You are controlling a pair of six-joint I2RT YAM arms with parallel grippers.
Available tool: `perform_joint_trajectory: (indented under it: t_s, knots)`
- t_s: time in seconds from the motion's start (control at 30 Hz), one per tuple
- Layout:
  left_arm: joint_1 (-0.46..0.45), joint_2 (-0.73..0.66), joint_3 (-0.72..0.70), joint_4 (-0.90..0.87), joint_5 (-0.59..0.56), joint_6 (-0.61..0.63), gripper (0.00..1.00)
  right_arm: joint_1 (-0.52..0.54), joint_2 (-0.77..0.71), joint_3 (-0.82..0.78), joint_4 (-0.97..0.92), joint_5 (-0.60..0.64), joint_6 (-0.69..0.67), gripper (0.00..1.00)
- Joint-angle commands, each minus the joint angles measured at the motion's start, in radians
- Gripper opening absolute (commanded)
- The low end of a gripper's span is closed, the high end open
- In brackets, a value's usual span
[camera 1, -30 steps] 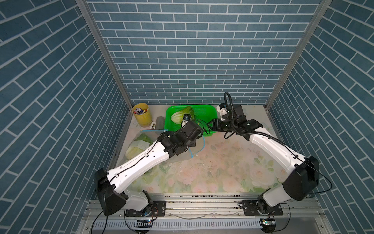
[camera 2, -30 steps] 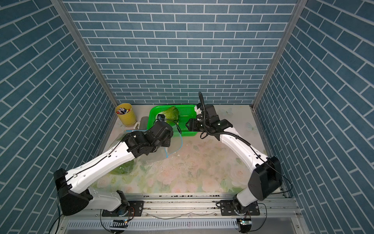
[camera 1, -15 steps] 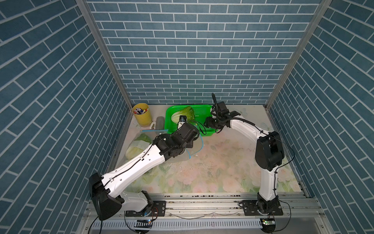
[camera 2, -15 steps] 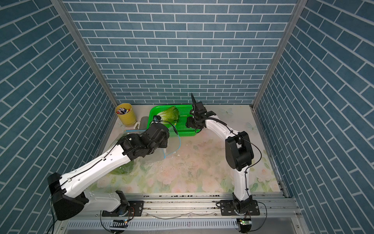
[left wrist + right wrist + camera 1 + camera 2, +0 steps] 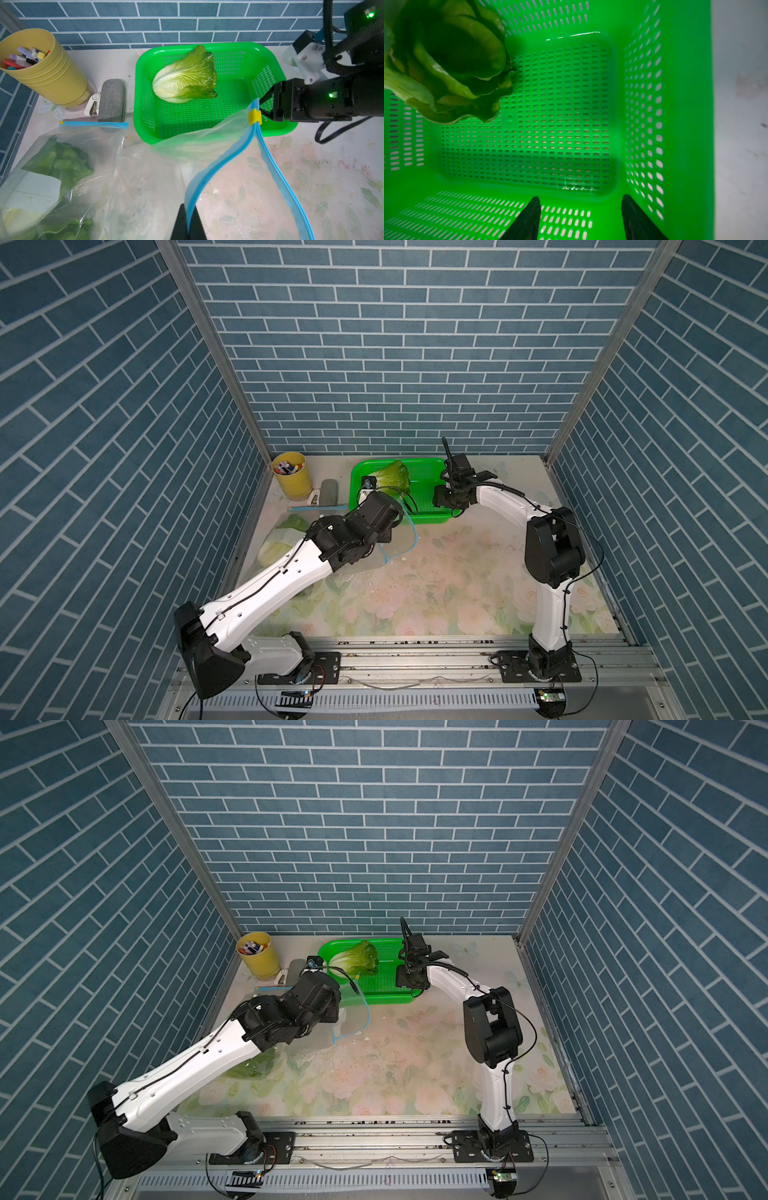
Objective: Put the chinese cabbages into a zipper bag and zip it
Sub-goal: Move the basket to the center of the board, then pick up the Chinese cabbage from the basket.
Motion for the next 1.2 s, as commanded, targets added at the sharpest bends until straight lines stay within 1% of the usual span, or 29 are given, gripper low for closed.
perform_joint_trajectory:
  t_s: [0.0,0.07,0.13,0.27,0.37,0.43,0.53,0.6,0.67,0.83,0.93,1.07,1.17]
  knots:
    - [0.009,-0.019,-0.017,-0.019,-0.018,0.005,0.0,-0.032,-0.079,-0.114,-0.055,0.077,0.004,0.63]
    - [0.011,-0.018,-0.019,-0.019,-0.02,0.005,0.0,-0.042,-0.125,-0.175,-0.035,0.066,0.02,0.63]
    - [0.015,-0.015,-0.021,-0.016,-0.019,0.004,0.0,-0.047,-0.159,-0.199,-0.031,0.044,0.025,0.64]
    - [0.018,-0.007,-0.023,-0.001,-0.012,0.004,0.0,-0.05,-0.202,-0.188,0.036,-0.059,0.003,0.65]
    - [0.018,0.0,-0.023,0.007,0.003,-0.001,0.0,-0.051,-0.192,-0.137,0.068,-0.122,-0.013,0.65]
    - [0.018,0.001,-0.031,0.018,0.011,0.0,0.0,-0.055,-0.168,-0.1,0.087,-0.165,-0.021,0.66]
    - [0.018,-0.001,-0.035,0.023,0.012,-0.001,0.0,-0.06,-0.129,-0.05,0.142,-0.288,-0.013,0.66]
    - [0.018,-0.005,-0.039,0.024,0.01,0.0,0.0,-0.062,-0.099,-0.017,0.17,-0.332,-0.003,0.69]
    - [0.018,-0.007,-0.041,0.024,0.007,0.001,0.0,-0.062,-0.064,0.019,0.187,-0.35,-0.002,0.71]
    - [0.018,-0.004,-0.043,0.03,0.017,0.001,0.0,-0.064,0.043,0.141,0.153,-0.365,0.011,0.72]
    - [0.018,-0.005,-0.045,0.03,0.011,0.001,0.0,-0.068,0.094,0.179,0.152,-0.374,0.019,0.73]
    - [0.018,-0.001,-0.046,0.035,0.013,0.002,0.0,-0.069,0.169,0.262,0.126,-0.428,0.008,0.74]
    - [0.018,0.005,-0.042,0.032,0.008,0.005,0.0,-0.069,0.211,0.296,0.133,-0.459,0.006,0.74]
